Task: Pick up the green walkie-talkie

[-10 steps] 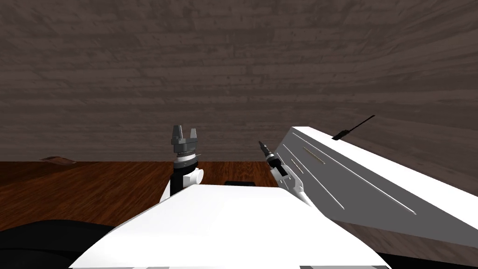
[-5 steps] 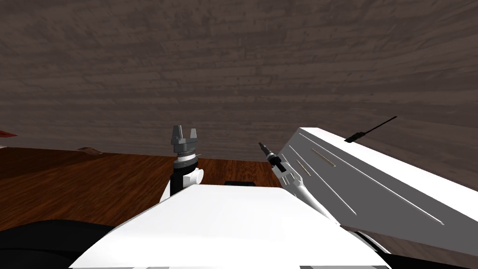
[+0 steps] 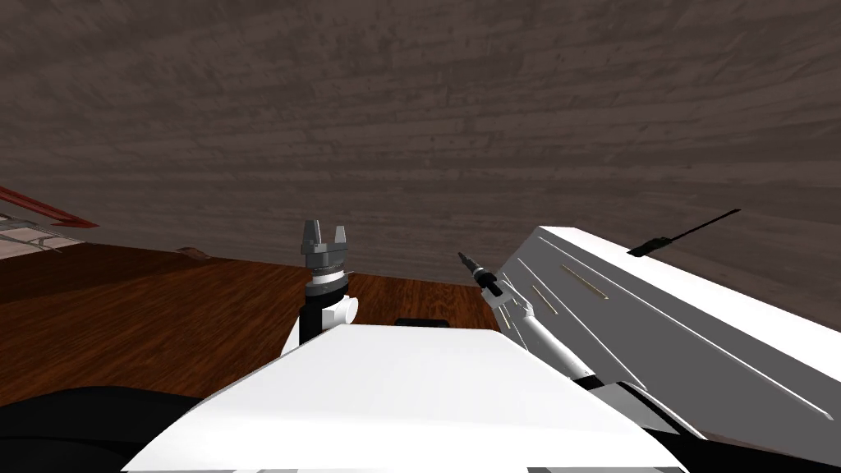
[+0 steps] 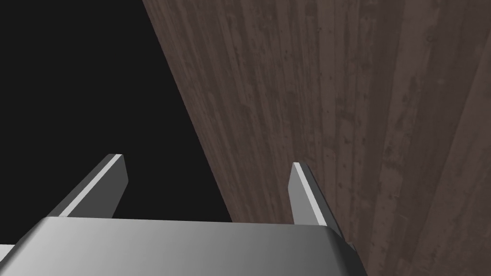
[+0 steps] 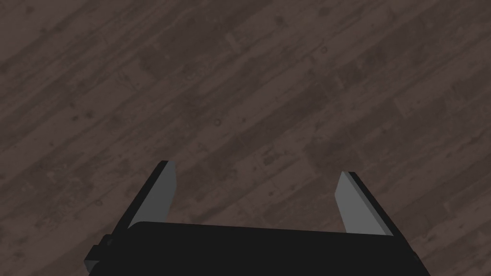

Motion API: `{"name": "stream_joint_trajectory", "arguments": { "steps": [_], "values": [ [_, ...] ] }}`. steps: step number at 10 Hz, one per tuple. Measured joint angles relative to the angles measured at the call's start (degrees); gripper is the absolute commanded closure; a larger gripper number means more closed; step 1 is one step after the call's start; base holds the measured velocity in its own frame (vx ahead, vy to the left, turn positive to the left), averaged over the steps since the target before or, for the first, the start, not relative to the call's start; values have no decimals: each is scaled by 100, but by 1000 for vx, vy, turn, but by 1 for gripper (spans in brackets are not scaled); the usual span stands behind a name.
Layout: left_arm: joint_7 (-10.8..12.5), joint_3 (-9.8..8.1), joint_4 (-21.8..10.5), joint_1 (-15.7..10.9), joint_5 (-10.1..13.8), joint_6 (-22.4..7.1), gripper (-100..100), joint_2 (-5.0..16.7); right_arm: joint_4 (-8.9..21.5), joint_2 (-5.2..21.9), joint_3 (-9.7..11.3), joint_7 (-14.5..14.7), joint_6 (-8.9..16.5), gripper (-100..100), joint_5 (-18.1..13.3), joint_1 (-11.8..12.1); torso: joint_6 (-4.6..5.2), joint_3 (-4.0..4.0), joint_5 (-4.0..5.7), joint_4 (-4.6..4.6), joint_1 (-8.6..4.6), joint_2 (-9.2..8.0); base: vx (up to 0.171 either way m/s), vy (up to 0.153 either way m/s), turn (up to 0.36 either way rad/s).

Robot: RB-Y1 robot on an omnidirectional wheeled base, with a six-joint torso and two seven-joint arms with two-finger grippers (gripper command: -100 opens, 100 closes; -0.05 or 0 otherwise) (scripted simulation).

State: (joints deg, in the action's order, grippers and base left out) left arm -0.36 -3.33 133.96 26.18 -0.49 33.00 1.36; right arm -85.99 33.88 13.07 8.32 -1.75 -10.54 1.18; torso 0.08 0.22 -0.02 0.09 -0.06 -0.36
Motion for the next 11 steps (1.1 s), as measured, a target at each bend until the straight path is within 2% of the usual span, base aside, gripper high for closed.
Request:
{"name": "stream_joint_trajectory", "arguments": {
  "steps": [4, 5, 7, 9, 10, 11],
  "values": [
    [0, 0, 0, 0, 0, 0, 0, 0, 599, 474, 219, -105, 510, -100, -252, -514, 1, 2, 0, 1, 0, -3, -40, 41, 81],
    [0, 0, 0, 1, 0, 0, 0, 0, 789, 518, 233, -121, 504, -100, -252, -575, 3, -2, 2, -1, -8, 4, -30, 25, 134],
    [0, 0, 0, 0, 0, 0, 0, 0, 1247, 652, 309, -150, 629, -100, -405, -852, 1, -2, 1, -1, -8, 4, -34, 22, 129],
    [0, -1, 0, 0, 0, 0, 0, 0, 1456, 915, 423, -238, 955, -100, -515, -1047, 3, 0, 2, 0, -12, 1, -28, 6, 26],
    [0, -1, 0, 1, 0, 0, 0, 0, 1543, 967, 437, -259, 977, -100, -512, -1064, 4, -2, 4, -1, -16, 3, -35, -3, 117],
    [0, 0, 0, 0, 0, 0, 0, 1, 1727, 1128, 526, -315, 1057, -100, -549, -1259, -1, -1, 2, 1, -18, 3, -31, -8, 95]
  ]
}}
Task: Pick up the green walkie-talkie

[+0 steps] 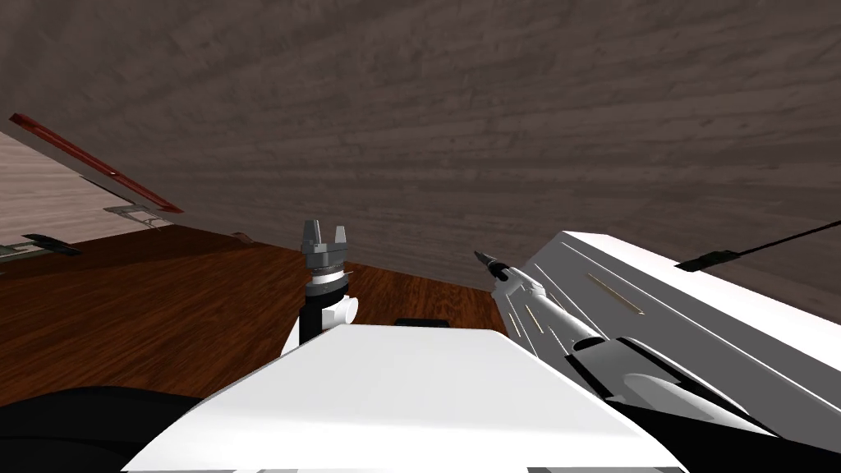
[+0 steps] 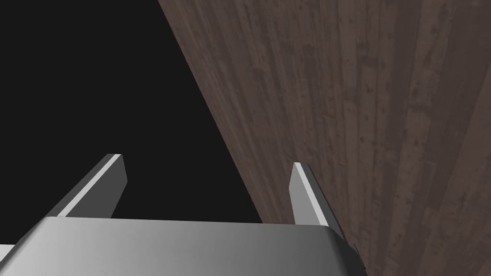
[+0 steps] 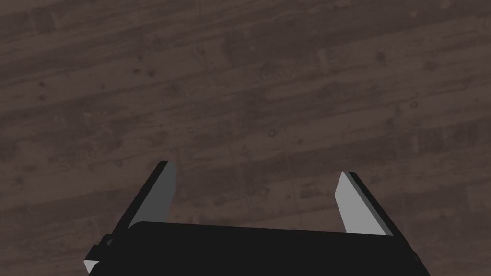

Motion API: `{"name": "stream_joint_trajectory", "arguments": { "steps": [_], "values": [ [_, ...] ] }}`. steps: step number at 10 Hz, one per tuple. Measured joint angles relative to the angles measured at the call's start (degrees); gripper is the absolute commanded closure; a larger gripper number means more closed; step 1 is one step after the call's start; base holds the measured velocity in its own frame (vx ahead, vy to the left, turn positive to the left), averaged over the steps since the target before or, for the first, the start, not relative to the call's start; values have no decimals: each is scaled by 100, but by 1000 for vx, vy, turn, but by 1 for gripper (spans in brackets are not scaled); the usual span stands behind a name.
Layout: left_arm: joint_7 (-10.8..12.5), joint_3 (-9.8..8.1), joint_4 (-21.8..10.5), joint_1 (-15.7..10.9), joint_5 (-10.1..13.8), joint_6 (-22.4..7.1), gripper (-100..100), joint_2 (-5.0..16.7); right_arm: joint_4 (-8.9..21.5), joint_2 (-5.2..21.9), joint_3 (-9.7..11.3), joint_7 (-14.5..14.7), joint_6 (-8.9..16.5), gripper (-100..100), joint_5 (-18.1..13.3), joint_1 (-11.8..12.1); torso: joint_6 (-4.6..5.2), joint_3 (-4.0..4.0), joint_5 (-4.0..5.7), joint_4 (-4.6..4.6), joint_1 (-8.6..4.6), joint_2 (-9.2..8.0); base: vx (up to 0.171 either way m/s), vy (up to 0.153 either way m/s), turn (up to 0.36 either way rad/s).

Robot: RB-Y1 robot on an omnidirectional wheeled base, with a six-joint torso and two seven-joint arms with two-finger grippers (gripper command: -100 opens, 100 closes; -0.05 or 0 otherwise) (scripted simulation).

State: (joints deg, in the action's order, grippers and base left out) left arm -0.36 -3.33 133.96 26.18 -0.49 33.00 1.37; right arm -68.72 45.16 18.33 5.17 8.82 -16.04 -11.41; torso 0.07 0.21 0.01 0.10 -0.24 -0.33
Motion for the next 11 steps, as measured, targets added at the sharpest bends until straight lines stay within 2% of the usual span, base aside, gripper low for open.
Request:
{"name": "stream_joint_trajectory", "arguments": {
  "steps": [1, 2, 3, 4, 5, 6, 7, 9, 11],
  "values": [
    [0, 0, 0, 1, 0, 0, 0, 0, 106, 83, 31, -40, 101, -100, -36, -56, 4, 0, 2, -1, -2, -1, -13, -3, -4],
    [0, 0, 0, 1, 0, 0, 0, 0, 266, 51, 1, -39, 100, -100, -95, -73, 6, -2, 3, -2, -1, 3, -33, -14, 98],
    [0, 0, 0, 0, 0, 0, 0, 0, 544, 79, -11, -63, 118, -100, -251, -221, 1, -1, 2, -1, -4, 1, -31, -19, 89],
    [0, 0, 0, 1, 0, 0, 0, 0, 706, 152, 38, -98, 211, -100, -282, -314, 4, 0, 3, -1, -6, 0, -31, -37, 93],
    [0, 0, 0, 0, 0, 0, 0, 0, 774, 380, 152, -180, 392, -100, -279, -412, 4, 1, 3, 0, -13, -1, -33, -40, 62],
    [0, -1, 0, 1, 0, 0, 0, 0, 930, 434, 193, -229, 516, -100, -329, -521, 4, 0, 6, -1, -14, -1, -19, -18, 6],
    [0, -1, 0, 1, 0, 0, 0, 0, 1108, 414, 188, -240, 530, -100, -380, -585, 6, -2, 5, -2, -8, 2, -43, -38, 99],
    [0, -1, 0, 1, 0, 0, 0, 0, 1251, 630, 290, -347, 818, -100, -448, -718, 6, 1, 6, 0, -17, -3, -20, -38, 21],
    [0, -1, 0, 1, 0, 0, 0, 0, 1479, 654, 310, -365, 800, -100, -459, -801, 5, -6, 4, -4, -4, 10, -8, -26, 42]
  ]
}}
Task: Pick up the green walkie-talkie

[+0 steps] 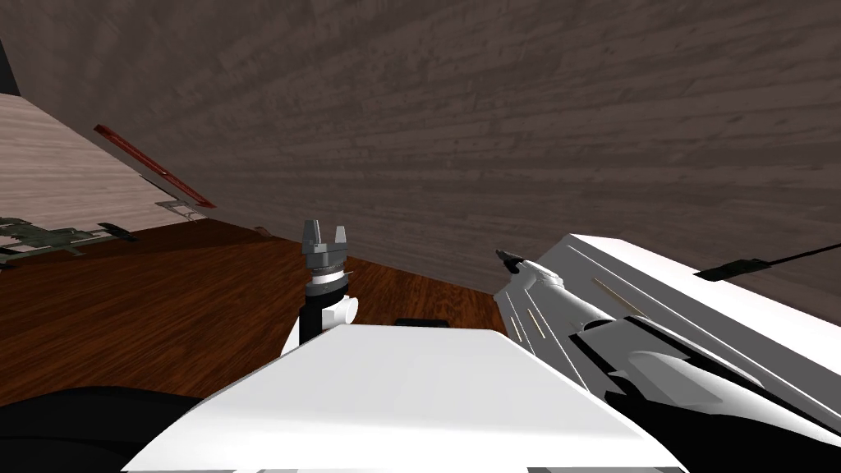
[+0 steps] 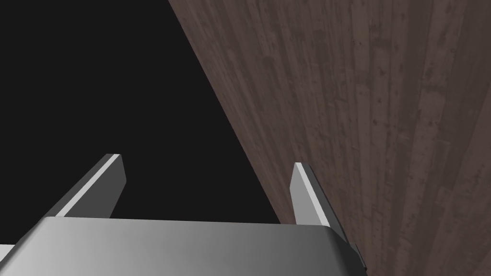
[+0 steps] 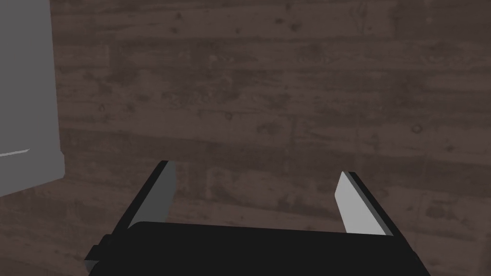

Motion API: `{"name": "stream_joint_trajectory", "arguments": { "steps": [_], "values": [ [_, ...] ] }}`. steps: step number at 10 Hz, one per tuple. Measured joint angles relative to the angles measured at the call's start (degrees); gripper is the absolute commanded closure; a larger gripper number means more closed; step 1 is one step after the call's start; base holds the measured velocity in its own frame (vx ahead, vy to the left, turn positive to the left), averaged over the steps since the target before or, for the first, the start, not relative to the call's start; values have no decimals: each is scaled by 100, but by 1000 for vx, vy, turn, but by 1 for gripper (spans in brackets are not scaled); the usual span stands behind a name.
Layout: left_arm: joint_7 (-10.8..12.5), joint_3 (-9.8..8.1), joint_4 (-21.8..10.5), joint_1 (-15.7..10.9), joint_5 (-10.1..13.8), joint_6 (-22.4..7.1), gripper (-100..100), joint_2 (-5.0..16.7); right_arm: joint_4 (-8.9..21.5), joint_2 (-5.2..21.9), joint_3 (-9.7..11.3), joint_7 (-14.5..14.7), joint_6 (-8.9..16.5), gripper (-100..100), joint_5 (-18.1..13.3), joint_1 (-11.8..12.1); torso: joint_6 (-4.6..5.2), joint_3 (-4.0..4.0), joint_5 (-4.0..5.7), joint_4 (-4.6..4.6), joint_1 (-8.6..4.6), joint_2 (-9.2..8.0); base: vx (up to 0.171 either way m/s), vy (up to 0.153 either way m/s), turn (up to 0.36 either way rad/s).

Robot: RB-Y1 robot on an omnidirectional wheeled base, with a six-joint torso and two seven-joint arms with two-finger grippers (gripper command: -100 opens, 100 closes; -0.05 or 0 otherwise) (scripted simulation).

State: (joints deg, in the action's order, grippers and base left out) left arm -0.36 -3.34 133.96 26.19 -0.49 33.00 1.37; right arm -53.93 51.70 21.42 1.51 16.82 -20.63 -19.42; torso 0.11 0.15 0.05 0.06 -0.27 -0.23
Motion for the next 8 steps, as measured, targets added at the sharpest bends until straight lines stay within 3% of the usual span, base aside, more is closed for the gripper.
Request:
{"name": "stream_joint_trajectory", "arguments": {
  "steps": [1, 2, 5, 6, 8],
  "values": [
    [0, 0, 0, -1, 0, 0, 0, 0, 160, 85, 28, -68, 63, -100, -100, -107, -2, 2, 0, 2, -12, -4, -24, -59, 59],
    [0, 0, 0, 0, 0, 0, 0, 0, 123, 217, 78, -116, 225, -100, -61, -83, 2, 5, 3, 2, -17, -8, -13, -29, -17],
    [0, 0, 0, 0, 0, 0, 0, 0, 826, 321, 198, -239, 279, -100, -205, -506, 1, 6, 4, 3, -21, -11, -36, -82, 58],
    [0, -1, 0, 0, 0, 0, 0, 1, 818, 529, 321, -256, 518, -100, -79, -535, 3, 9, 5, 4, -37, -14, -32, -97, 31],
    [0, -1, 0, 0, 0, 0, 0, 1, 1301, 591, 347, -469, 656, -100, -373, -774, 2, 9, 8, 4, -40, -15, -54, -149, 49]
  ]
}}
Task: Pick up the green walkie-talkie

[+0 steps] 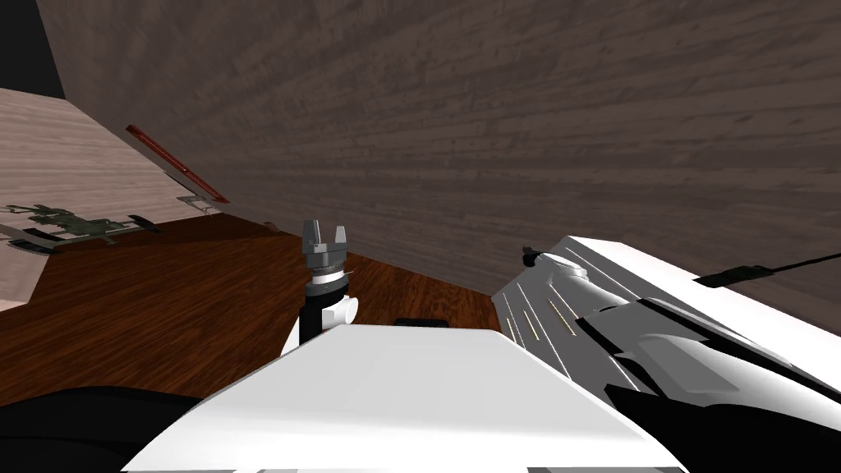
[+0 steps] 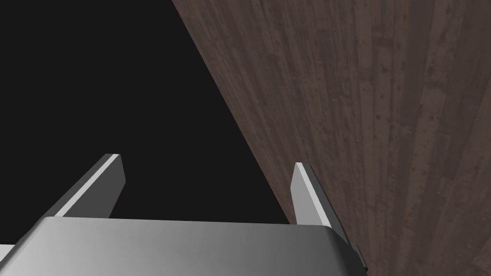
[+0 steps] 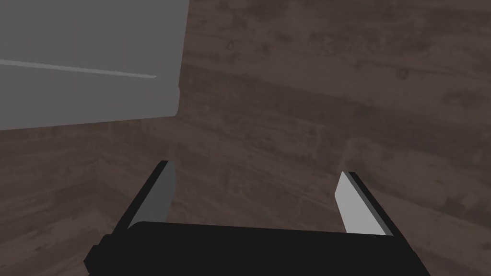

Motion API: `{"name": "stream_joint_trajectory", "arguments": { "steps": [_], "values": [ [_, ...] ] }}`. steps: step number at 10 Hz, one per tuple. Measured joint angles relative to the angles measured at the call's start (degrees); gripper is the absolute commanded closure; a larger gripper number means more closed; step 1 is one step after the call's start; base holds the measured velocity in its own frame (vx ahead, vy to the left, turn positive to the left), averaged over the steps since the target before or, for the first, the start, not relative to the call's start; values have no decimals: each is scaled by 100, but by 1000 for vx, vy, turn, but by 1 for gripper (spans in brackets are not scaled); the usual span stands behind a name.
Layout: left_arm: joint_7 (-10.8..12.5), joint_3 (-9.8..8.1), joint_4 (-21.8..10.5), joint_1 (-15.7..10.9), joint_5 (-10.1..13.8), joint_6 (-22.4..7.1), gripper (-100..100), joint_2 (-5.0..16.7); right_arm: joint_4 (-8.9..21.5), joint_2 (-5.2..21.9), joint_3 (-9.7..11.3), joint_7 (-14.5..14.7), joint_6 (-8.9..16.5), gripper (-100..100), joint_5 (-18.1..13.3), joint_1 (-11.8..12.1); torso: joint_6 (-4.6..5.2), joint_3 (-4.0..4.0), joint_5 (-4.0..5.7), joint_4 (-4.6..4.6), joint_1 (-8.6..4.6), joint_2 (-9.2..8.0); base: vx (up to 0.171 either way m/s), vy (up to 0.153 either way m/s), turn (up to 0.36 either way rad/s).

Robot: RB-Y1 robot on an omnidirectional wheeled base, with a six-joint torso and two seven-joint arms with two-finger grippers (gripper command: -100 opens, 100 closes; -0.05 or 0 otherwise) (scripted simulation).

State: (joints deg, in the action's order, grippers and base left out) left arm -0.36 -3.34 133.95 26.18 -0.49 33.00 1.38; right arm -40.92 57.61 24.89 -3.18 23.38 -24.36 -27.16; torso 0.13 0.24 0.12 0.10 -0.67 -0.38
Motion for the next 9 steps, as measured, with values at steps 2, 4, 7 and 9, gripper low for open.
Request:
{"name": "stream_joint_trajectory", "arguments": {
  "steps": [2, 4, 7, 9],
  "values": [
    [0, 0, 0, 0, 0, 0, 0, 0, 500, 214, 90, -266, 108, -100, -146, -225, 4, 1, 6, 1, -18, 0, -18, -114, 7],
    [0, 0, 0, 0, 0, 0, 0, 0, 563, 348, 166, -275, 396, -100, -109, -282, 0, -5, -2, -2, 8, 9, -23, -96, 21],
    [0, 0, 0, 0, 0, 0, 0, 0, 800, 566, 252, -391, 726, -100, -89, -387, 1, -2, 3, -2, 4, 4, -26, -94, 7],
    [0, 0, 0, 1, 0, 0, 0, 0, 993, 621, 298, -561, 786, -100, -200, -455, 1, -6, 0, -3, 8, 11, -20, -105, 7]
  ]
}}
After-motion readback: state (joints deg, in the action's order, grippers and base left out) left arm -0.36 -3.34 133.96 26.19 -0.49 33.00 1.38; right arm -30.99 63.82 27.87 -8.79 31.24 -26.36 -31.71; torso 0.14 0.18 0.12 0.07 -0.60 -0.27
